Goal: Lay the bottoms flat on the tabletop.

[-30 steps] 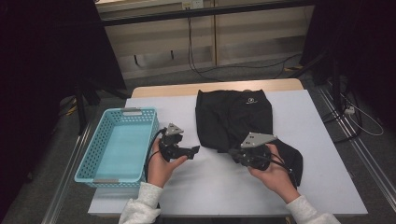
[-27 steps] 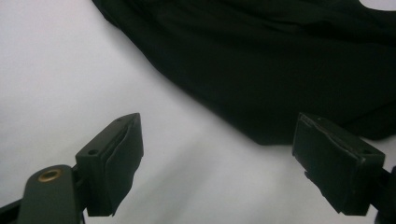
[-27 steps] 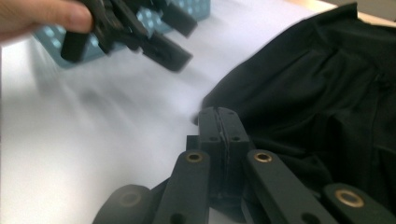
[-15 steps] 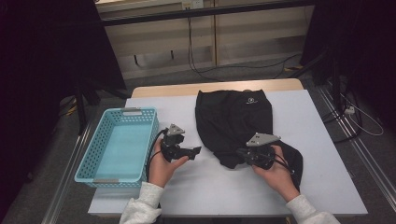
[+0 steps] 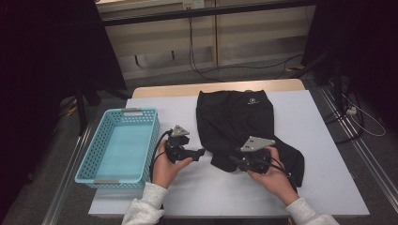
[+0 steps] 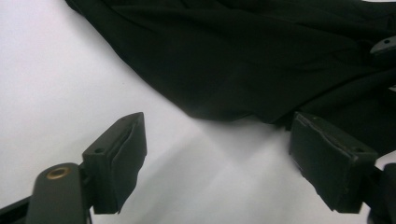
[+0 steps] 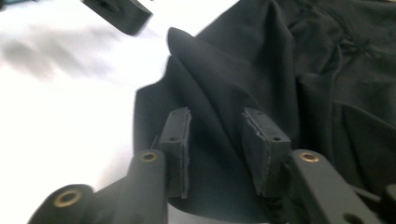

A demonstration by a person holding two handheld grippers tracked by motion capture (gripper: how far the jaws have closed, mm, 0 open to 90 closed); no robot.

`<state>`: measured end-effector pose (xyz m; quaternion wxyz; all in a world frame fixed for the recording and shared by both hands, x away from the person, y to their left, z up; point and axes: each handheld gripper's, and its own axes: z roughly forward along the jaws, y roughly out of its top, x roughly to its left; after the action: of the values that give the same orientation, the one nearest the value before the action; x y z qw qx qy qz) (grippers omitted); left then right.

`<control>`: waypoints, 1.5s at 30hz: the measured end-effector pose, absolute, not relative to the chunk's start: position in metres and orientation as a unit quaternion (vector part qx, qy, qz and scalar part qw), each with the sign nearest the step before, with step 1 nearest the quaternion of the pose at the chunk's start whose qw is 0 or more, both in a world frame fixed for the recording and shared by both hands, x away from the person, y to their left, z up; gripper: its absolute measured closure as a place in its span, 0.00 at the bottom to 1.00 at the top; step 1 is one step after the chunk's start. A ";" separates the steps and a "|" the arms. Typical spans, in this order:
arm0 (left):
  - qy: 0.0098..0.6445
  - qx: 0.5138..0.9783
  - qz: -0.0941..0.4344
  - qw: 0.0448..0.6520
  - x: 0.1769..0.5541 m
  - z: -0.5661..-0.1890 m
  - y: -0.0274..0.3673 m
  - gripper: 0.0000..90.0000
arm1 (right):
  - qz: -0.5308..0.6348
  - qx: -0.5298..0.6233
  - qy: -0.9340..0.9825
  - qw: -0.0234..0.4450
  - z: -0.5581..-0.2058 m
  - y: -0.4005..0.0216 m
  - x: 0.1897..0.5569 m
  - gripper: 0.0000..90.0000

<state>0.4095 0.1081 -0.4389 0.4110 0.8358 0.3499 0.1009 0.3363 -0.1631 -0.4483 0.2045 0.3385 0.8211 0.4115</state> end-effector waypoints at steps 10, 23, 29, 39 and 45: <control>0.350 0.835 0.105 0.411 0.410 -0.441 0.104 0.31 | 0.438 0.308 0.819 0.204 -0.437 -0.153 0.326 0.64; 0.348 0.835 0.102 0.414 0.409 -0.437 0.105 0.36 | 0.391 0.299 0.851 0.183 -0.469 -0.129 0.327 0.68; 0.348 0.835 0.099 0.415 0.408 -0.438 0.103 0.39 | 0.383 0.282 0.860 0.183 -0.469 -0.127 0.328 0.98; 0.337 0.837 0.087 0.422 0.407 -0.436 0.100 0.51 | 0.438 0.287 0.836 0.163 -0.444 -0.143 0.320 0.99; 0.325 0.841 0.075 0.425 0.406 -0.438 0.091 0.59 | 0.474 0.311 0.807 0.166 -0.429 -0.165 0.317 0.99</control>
<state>0.4063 0.0911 -0.4379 0.4247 0.8415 0.3255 0.0748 0.3170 -0.1649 -0.4288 0.1660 0.3110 0.8068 0.4742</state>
